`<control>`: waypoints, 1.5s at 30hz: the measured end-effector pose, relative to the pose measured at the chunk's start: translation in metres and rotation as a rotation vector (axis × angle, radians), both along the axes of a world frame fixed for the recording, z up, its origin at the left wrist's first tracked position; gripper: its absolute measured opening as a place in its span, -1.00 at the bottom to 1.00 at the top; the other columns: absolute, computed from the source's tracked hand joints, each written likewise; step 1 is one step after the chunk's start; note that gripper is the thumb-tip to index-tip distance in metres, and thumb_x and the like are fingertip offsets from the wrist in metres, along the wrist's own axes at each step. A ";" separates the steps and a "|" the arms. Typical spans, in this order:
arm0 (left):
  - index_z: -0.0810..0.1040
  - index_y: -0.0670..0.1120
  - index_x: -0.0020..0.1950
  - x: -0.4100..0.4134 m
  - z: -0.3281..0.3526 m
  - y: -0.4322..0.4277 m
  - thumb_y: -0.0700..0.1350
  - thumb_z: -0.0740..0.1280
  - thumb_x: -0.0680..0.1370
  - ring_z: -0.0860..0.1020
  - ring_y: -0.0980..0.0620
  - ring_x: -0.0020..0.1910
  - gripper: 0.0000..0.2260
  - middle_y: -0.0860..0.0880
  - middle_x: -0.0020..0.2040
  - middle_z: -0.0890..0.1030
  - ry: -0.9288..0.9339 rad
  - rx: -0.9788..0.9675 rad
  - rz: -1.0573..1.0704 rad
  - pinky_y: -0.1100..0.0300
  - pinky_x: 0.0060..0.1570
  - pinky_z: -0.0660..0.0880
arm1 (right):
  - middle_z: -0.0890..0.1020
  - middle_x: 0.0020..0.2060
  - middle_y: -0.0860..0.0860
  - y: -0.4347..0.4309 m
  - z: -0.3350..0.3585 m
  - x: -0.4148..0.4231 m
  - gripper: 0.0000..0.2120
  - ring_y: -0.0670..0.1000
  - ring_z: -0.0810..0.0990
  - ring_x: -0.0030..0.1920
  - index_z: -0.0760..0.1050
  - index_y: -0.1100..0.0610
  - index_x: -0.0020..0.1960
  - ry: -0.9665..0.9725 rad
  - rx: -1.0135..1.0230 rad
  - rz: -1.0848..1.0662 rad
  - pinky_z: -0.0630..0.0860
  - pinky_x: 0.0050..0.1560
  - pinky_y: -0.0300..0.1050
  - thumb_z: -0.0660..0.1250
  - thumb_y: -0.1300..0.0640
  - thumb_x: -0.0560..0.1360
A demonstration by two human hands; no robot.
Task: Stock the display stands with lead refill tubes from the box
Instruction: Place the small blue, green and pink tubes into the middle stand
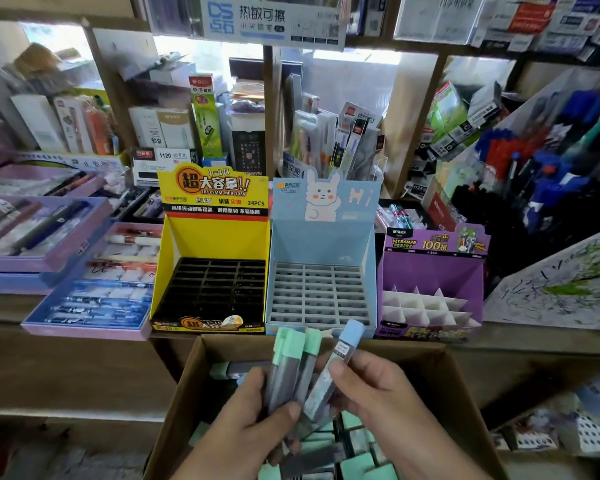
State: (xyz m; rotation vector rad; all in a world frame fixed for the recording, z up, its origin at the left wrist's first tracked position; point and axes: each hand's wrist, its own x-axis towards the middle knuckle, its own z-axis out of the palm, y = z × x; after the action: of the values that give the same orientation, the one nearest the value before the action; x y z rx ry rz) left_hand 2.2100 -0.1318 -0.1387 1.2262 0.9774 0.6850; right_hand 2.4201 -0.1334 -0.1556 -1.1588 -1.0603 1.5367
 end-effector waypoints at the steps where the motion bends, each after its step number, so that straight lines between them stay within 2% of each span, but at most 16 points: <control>1: 0.50 -0.09 0.29 -0.003 -0.002 0.002 -0.22 0.38 0.59 0.65 -0.26 -0.01 -0.73 -0.22 0.06 0.69 -0.022 0.015 0.006 -0.05 0.02 0.56 | 0.74 -0.06 0.13 -0.001 0.001 0.002 -0.52 0.11 0.68 -0.10 0.70 0.09 0.09 -0.005 0.010 -0.020 0.57 -0.08 -0.07 0.57 -0.26 0.37; 4: 0.51 -0.09 0.24 -0.016 0.004 0.010 -0.28 0.36 0.58 0.61 -0.01 -0.28 -0.75 -0.06 -0.12 0.71 -0.029 0.071 0.054 0.20 -0.29 0.51 | 0.64 -0.21 0.25 0.000 0.011 0.000 -0.47 0.12 0.54 -0.29 0.63 0.20 -0.06 0.056 0.014 -0.081 0.50 -0.30 -0.12 0.65 -0.23 0.29; 7: 0.56 0.03 0.20 -0.026 0.000 0.017 -0.18 0.43 0.55 0.57 -0.08 -0.25 -0.75 -0.12 -0.16 0.64 -0.077 0.114 0.154 0.07 -0.28 0.46 | 0.63 -0.34 0.27 -0.002 0.020 0.000 -0.65 0.11 0.50 -0.42 0.62 0.05 -0.17 0.023 0.032 -0.099 0.44 -0.44 -0.15 0.66 -0.16 0.31; 9: 0.56 0.10 0.18 -0.030 -0.004 0.021 -0.07 0.44 0.54 0.57 -0.08 -0.23 -0.76 -0.13 -0.17 0.59 -0.070 0.169 0.214 0.03 -0.25 0.46 | 0.58 -0.40 0.26 -0.002 0.026 -0.002 -0.73 0.14 0.46 -0.44 0.61 0.04 -0.20 -0.037 0.028 -0.122 0.42 -0.46 -0.13 0.63 -0.07 0.34; 12: 0.54 0.10 0.22 -0.032 -0.009 0.022 0.11 0.47 0.47 0.58 -0.08 -0.27 -0.65 -0.11 -0.22 0.56 -0.078 0.152 0.264 0.07 -0.35 0.46 | 0.61 -0.34 0.33 -0.002 0.032 -0.004 -0.83 0.13 0.44 -0.45 0.61 0.05 -0.20 -0.093 0.025 -0.128 0.41 -0.47 -0.12 0.57 0.02 0.42; 15: 0.54 0.07 0.25 -0.032 -0.015 0.020 0.10 0.50 0.43 0.57 -0.14 -0.26 -0.58 -0.16 -0.18 0.56 -0.155 0.096 0.255 0.08 -0.41 0.44 | 0.73 -0.14 0.25 -0.002 0.035 -0.004 -0.91 0.05 0.46 -0.48 0.64 0.03 -0.13 -0.116 0.036 -0.116 0.37 -0.51 -0.17 0.50 0.15 0.54; 17: 0.54 0.06 0.25 -0.032 -0.016 0.020 0.08 0.50 0.43 0.57 -0.14 -0.26 -0.58 -0.16 -0.17 0.56 -0.193 0.085 0.241 0.09 -0.42 0.44 | 0.75 -0.12 0.20 0.001 0.037 -0.004 -0.91 0.00 0.43 -0.52 0.65 0.02 -0.11 -0.134 0.050 -0.125 0.36 -0.51 -0.22 0.48 0.18 0.55; 21: 0.56 0.09 0.22 -0.033 -0.012 0.020 0.08 0.48 0.43 0.58 -0.09 -0.30 -0.63 -0.22 -0.17 0.56 -0.195 0.099 0.272 0.14 -0.38 0.48 | 0.67 -0.14 0.34 0.007 0.042 -0.005 -0.82 0.07 0.51 -0.45 0.64 0.11 -0.08 -0.142 0.077 -0.076 0.48 -0.43 -0.12 0.54 0.02 0.47; 24: 0.58 0.07 0.16 -0.033 -0.013 0.019 0.01 0.49 0.51 0.57 -0.09 -0.31 -0.75 -0.24 -0.16 0.56 -0.218 0.086 0.308 0.13 -0.35 0.48 | 0.69 -0.03 0.29 0.014 0.043 -0.004 -0.88 0.21 0.68 -0.22 0.62 0.22 0.07 -0.083 0.093 -0.051 0.66 -0.15 -0.03 0.46 0.30 0.54; 26: 0.58 0.05 0.15 -0.034 -0.012 0.019 -0.02 0.46 0.50 0.55 -0.09 -0.33 -0.76 -0.23 -0.19 0.55 -0.257 0.036 0.316 0.07 -0.36 0.45 | 0.72 -0.02 0.26 0.022 0.044 -0.004 -0.84 0.23 0.73 -0.09 0.62 0.28 0.11 -0.085 0.102 -0.074 0.70 -0.06 -0.04 0.35 0.42 0.58; 28: 0.58 0.05 0.13 -0.034 -0.010 0.020 -0.02 0.43 0.48 0.54 -0.09 -0.34 -0.77 -0.23 -0.19 0.55 -0.270 0.027 0.333 0.08 -0.36 0.45 | 0.75 -0.08 0.22 0.035 0.050 -0.006 -0.87 0.20 0.76 -0.09 0.61 0.30 0.10 -0.163 0.152 -0.125 0.70 -0.12 -0.11 0.34 0.39 0.60; 32: 0.59 0.06 0.10 -0.035 -0.003 0.023 -0.05 0.39 0.51 0.60 -0.08 -0.30 -0.82 -0.19 -0.20 0.63 -0.211 0.111 0.385 0.21 -0.32 0.54 | 0.77 -0.16 0.07 0.068 0.066 -0.011 -0.90 0.03 0.75 -0.21 0.68 0.15 0.04 -0.345 0.302 -0.274 0.65 -0.33 -0.16 0.42 0.28 0.58; 34: 0.60 0.02 0.14 -0.035 -0.002 0.023 -0.11 0.37 0.56 0.59 -0.08 -0.29 -0.83 -0.20 -0.19 0.63 -0.207 0.108 0.412 0.19 -0.29 0.53 | 0.77 -0.17 -0.01 0.086 0.070 -0.013 -0.88 -0.05 0.74 -0.22 0.69 0.07 0.02 -0.425 0.369 -0.310 0.66 -0.28 -0.20 0.44 0.25 0.58; 37: 0.62 0.01 0.13 -0.035 -0.002 0.023 -0.15 0.37 0.58 0.56 -0.11 -0.30 -0.86 -0.18 -0.21 0.64 -0.201 0.092 0.440 0.08 -0.26 0.47 | 0.76 -0.20 -0.07 0.113 0.073 -0.016 -0.85 -0.05 0.73 -0.22 0.67 0.00 0.01 -0.514 0.424 -0.347 0.68 -0.15 -0.14 0.44 0.24 0.58; 41: 0.63 0.01 0.10 -0.038 -0.004 0.027 -0.15 0.37 0.59 0.59 -0.09 -0.31 -0.87 -0.16 -0.21 0.65 -0.191 0.110 0.452 0.17 -0.31 0.49 | 0.72 -0.23 -0.01 0.140 0.069 -0.023 -0.91 0.00 0.72 -0.19 0.62 0.06 -0.06 -0.653 0.450 -0.379 0.69 -0.05 0.09 0.46 0.23 0.56; 45: 0.66 0.14 0.02 -0.038 -0.005 0.029 -0.11 0.39 0.57 0.56 -0.12 -0.27 -0.86 -0.17 -0.18 0.65 -0.182 0.122 0.451 0.08 -0.22 0.45 | 0.71 -0.15 0.04 0.153 0.062 -0.031 -0.97 0.07 0.71 -0.11 0.59 0.18 -0.01 -0.755 0.450 -0.356 0.66 0.01 0.21 0.43 0.22 0.59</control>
State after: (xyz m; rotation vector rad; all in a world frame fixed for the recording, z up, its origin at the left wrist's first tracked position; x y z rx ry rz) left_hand 2.1720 -0.1029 -0.1439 1.0313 1.0813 1.2040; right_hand 2.3893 0.0198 -0.0940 -1.5271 -1.4843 0.5232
